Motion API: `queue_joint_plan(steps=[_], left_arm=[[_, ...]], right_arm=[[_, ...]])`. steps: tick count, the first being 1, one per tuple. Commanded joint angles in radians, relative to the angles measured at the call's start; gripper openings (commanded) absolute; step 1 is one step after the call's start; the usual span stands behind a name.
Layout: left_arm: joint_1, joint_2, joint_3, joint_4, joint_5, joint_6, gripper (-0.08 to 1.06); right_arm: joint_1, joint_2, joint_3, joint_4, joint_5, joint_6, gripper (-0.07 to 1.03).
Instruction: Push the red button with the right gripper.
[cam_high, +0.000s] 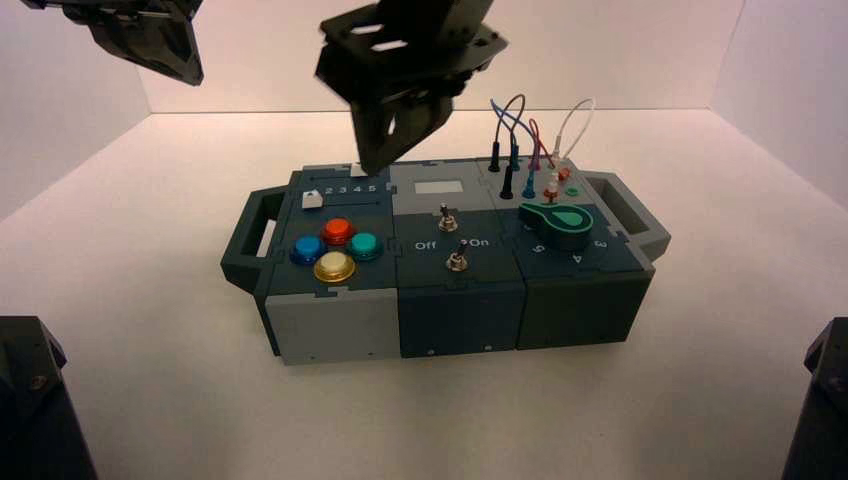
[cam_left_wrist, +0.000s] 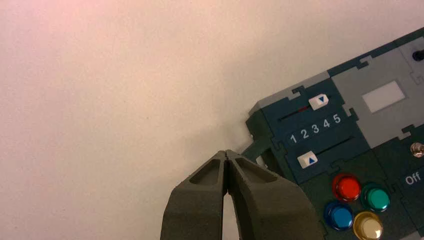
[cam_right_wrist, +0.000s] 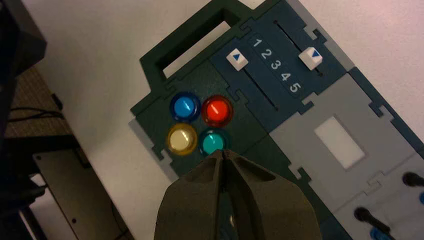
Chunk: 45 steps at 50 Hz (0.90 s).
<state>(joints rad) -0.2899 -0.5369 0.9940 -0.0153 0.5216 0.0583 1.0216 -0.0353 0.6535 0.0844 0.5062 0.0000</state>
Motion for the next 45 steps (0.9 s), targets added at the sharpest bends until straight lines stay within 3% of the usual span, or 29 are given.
queue_joint_plan(steps=[1, 16, 45], left_arm=[[0.005, -0.002, -0.029, 0.000, -0.002, 0.006, -0.03], [0.005, -0.005, -0.026, 0.000, 0.008, 0.006, -0.03], [0.005, -0.002, -0.025, -0.002, 0.012, 0.006, -0.03]], right_arm=[[0.018, 0.057, -0.071, 0.008, 0.009, -0.003, -0.02], [0.020, 0.155, -0.137, 0.008, 0.014, -0.005, -0.02], [0.012, 0.235, -0.175, -0.006, 0.012, -0.009, -0.02]])
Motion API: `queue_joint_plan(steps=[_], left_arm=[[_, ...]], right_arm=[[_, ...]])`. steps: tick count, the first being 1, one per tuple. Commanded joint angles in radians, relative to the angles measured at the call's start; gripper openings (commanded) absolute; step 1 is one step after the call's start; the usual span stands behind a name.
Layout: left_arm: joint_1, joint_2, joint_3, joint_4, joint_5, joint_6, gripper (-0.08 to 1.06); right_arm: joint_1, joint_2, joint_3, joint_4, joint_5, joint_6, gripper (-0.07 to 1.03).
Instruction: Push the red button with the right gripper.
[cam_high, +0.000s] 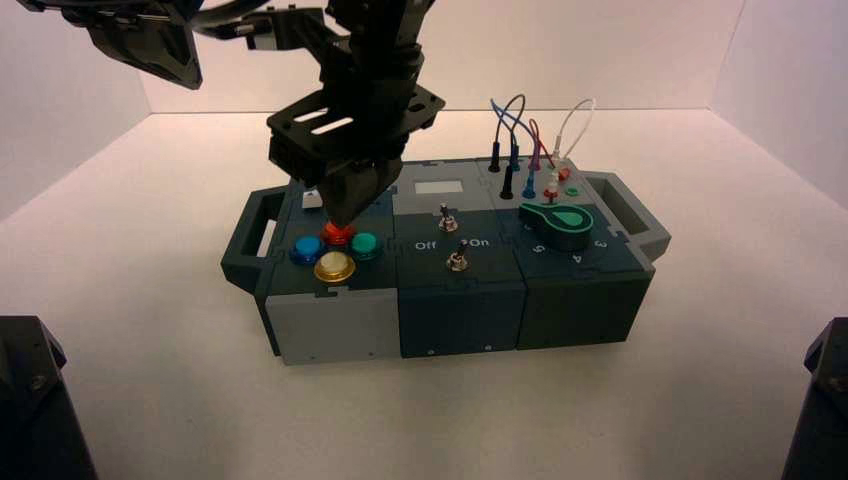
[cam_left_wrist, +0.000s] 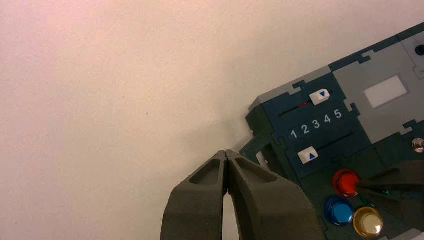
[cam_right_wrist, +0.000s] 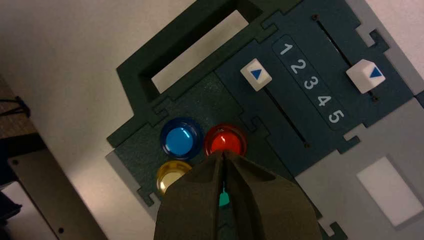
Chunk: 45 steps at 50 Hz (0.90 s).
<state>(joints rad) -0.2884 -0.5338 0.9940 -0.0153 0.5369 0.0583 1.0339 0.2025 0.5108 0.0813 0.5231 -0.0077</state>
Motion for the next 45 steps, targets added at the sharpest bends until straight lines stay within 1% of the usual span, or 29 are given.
queue_joint_plan(steps=[1, 9, 16, 23, 29, 32, 35, 45], left_arm=[[0.003, -0.005, -0.023, -0.002, -0.003, 0.006, -0.03], [0.003, -0.003, -0.023, -0.002, -0.002, 0.006, -0.03], [0.003, -0.003, -0.023, -0.005, -0.003, 0.006, -0.03], [0.003, -0.005, -0.023, -0.014, -0.003, 0.006, -0.03], [0.003, -0.003, -0.028, -0.012, -0.002, 0.005, -0.03], [0.002, -0.003, -0.029, -0.015, -0.002, 0.003, -0.03], [0.000, -0.003, -0.029, -0.017, -0.002, 0.003, -0.03], [-0.002, -0.003, -0.029, -0.017, -0.002, 0.003, -0.03]], right_arm=[[0.000, 0.000, -0.034, -0.003, -0.005, -0.002, -0.02], [0.000, 0.014, -0.038, -0.005, -0.003, -0.002, -0.02], [-0.003, -0.012, -0.038, -0.005, 0.011, 0.000, -0.02], [-0.026, -0.069, -0.048, -0.011, 0.055, 0.003, -0.02], [-0.048, -0.109, -0.057, -0.011, 0.086, 0.008, -0.02], [-0.055, -0.127, -0.074, -0.009, 0.124, 0.012, -0.02], [-0.055, -0.129, -0.081, -0.008, 0.137, 0.014, -0.02], [-0.055, -0.115, -0.087, 0.002, 0.141, 0.017, -0.02]])
